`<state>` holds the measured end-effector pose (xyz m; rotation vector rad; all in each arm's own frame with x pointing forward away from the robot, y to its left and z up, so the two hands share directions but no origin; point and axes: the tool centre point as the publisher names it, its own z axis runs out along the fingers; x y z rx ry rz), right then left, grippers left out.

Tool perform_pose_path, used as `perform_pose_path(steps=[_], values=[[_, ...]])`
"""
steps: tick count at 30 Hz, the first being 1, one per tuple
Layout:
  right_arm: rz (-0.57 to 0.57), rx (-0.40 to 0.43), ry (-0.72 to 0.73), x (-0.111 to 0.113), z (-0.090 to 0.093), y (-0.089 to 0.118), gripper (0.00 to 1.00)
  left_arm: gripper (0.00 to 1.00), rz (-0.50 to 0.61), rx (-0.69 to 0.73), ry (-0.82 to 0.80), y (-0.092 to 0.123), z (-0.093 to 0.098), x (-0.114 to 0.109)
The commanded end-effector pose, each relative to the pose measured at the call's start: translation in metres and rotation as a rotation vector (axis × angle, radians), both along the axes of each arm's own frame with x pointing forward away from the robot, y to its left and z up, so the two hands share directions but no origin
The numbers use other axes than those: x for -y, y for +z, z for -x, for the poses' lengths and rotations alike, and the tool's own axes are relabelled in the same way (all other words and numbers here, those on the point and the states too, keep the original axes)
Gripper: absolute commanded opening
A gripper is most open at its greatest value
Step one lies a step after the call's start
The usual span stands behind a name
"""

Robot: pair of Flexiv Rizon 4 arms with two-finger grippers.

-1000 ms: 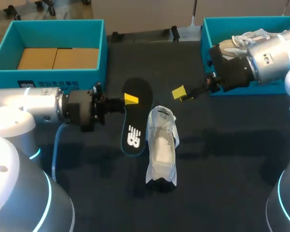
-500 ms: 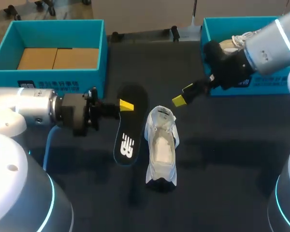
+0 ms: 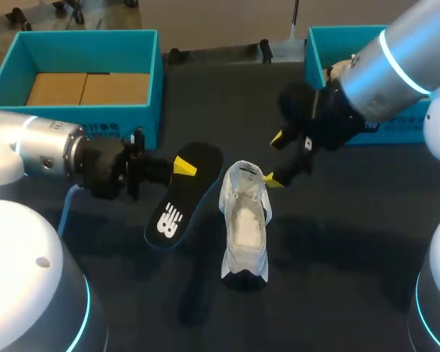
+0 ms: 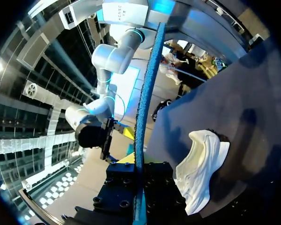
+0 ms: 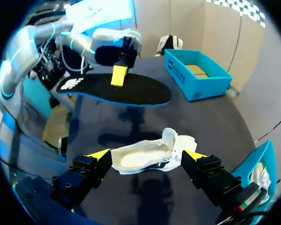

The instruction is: Take the shoe out of the shoebox, open the shoe tongue, remove and reinsert the insole, then place the shoe into the shoebox

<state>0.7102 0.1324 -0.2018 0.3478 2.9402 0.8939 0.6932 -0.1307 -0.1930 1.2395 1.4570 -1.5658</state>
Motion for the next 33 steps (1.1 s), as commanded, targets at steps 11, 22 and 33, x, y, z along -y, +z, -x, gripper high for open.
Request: perform_pose_path(steps=[11,22,33], values=[[0.082,0.142,0.089,-0.005,0.017,-0.019,1.00,0.00,0.055,-0.095,-0.082,0.003,0.026,-0.009],[0.129,0.034,0.164,-0.010,0.027,-0.054,1.00,0.00,0.051,-0.163,-0.121,-0.004,0.056,-0.008],[0.147,0.066,0.150,-0.001,0.025,-0.056,1.00,0.00,0.063,-0.176,-0.137,-0.008,0.069,0.007]])
